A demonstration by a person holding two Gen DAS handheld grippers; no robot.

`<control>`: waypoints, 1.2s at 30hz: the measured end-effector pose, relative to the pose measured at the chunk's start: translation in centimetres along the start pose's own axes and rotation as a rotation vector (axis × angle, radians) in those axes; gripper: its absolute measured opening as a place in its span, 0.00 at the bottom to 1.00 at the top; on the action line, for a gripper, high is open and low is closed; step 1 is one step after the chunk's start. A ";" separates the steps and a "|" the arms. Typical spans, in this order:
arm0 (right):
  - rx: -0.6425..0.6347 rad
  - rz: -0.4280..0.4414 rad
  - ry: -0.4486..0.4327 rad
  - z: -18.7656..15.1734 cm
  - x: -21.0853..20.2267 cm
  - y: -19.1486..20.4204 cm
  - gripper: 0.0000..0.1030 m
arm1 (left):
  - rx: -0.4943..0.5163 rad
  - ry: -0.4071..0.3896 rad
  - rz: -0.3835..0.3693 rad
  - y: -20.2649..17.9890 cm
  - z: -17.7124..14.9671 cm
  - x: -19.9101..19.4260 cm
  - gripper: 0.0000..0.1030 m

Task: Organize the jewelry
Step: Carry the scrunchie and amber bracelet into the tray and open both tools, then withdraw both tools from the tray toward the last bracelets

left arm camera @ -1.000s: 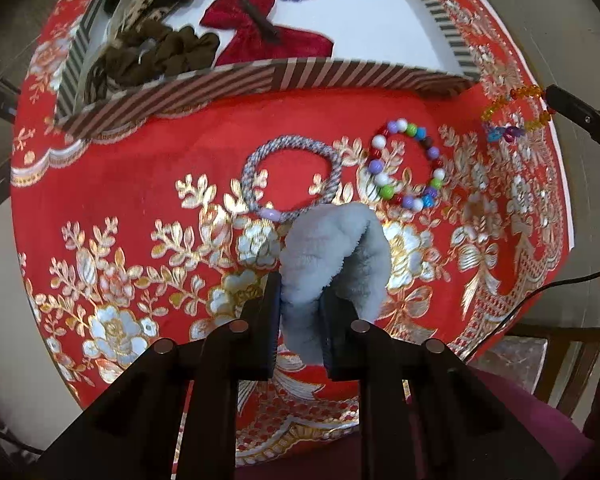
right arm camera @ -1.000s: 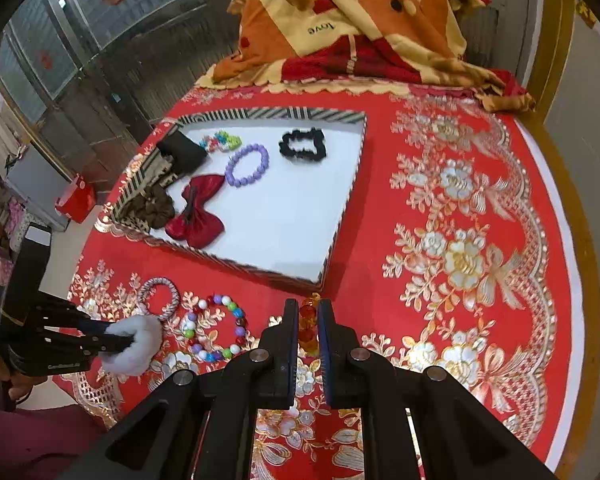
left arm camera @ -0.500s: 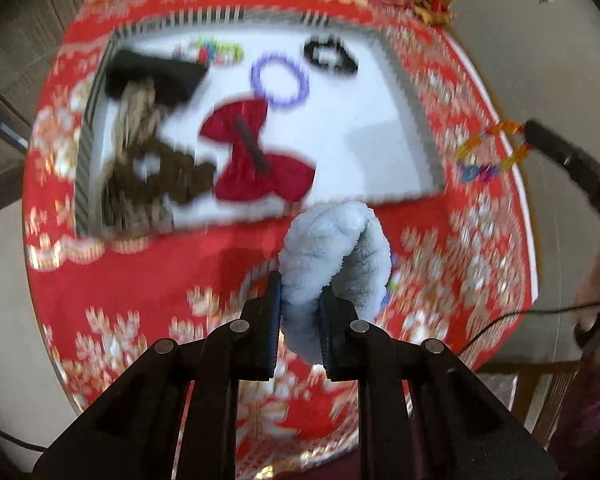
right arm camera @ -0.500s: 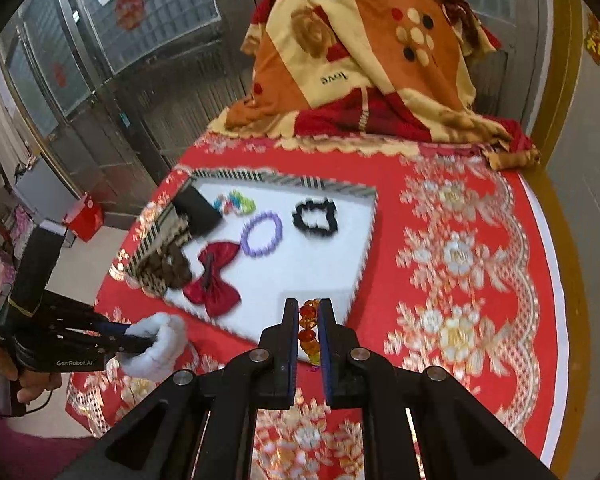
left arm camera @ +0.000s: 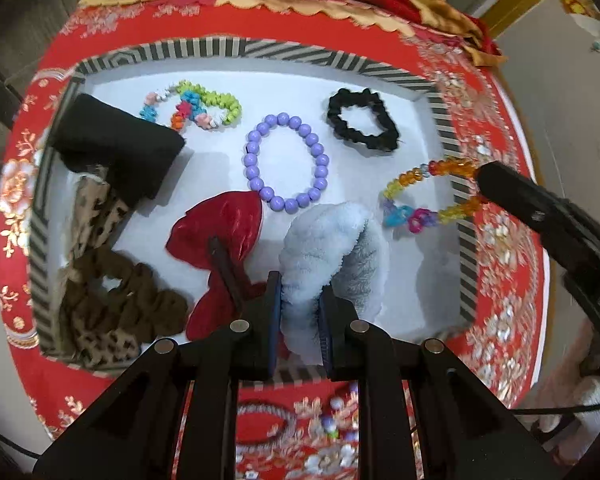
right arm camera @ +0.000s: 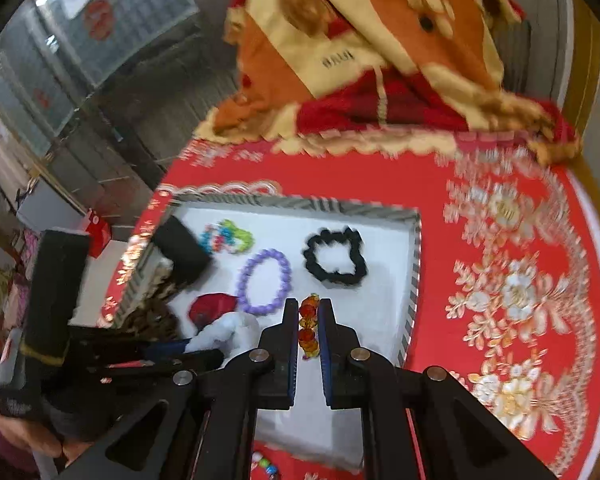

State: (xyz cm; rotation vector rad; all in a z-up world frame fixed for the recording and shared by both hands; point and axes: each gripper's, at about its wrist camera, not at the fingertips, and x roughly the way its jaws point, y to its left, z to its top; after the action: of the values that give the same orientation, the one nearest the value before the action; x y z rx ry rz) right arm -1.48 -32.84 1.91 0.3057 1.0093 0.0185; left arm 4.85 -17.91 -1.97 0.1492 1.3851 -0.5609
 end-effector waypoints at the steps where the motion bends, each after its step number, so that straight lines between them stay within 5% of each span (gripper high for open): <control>1: 0.007 -0.019 0.021 0.0 1.0 -0.7 0.08 | -0.004 0.004 0.003 -0.1 0.3 0.5 0.15; 12: -0.001 -0.075 0.097 -0.2 4.3 -2.3 0.09 | -0.010 0.024 0.006 -0.2 1.2 2.5 0.15; 15: 0.011 -0.059 0.073 -0.3 3.3 -2.4 0.12 | 0.003 0.006 0.021 -0.2 1.0 2.2 0.17; 19: 0.049 -0.019 0.019 -0.9 1.0 -2.5 0.37 | 0.013 -0.019 0.044 -0.1 0.7 1.4 0.36; 25: 0.069 0.000 -0.054 -2.6 -2.9 -2.1 0.37 | 0.023 -0.067 0.041 -0.4 -0.3 -0.7 0.49; 36: 0.042 0.023 -0.100 -7.4 -7.2 -1.1 0.38 | -0.002 -0.168 0.088 -0.5 -5.1 -5.5 0.50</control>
State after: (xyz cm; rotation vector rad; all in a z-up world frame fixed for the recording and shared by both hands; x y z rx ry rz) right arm -11.70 -33.25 3.96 0.3534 0.9075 0.0029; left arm -0.32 -14.62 2.34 0.1570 1.2099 -0.4882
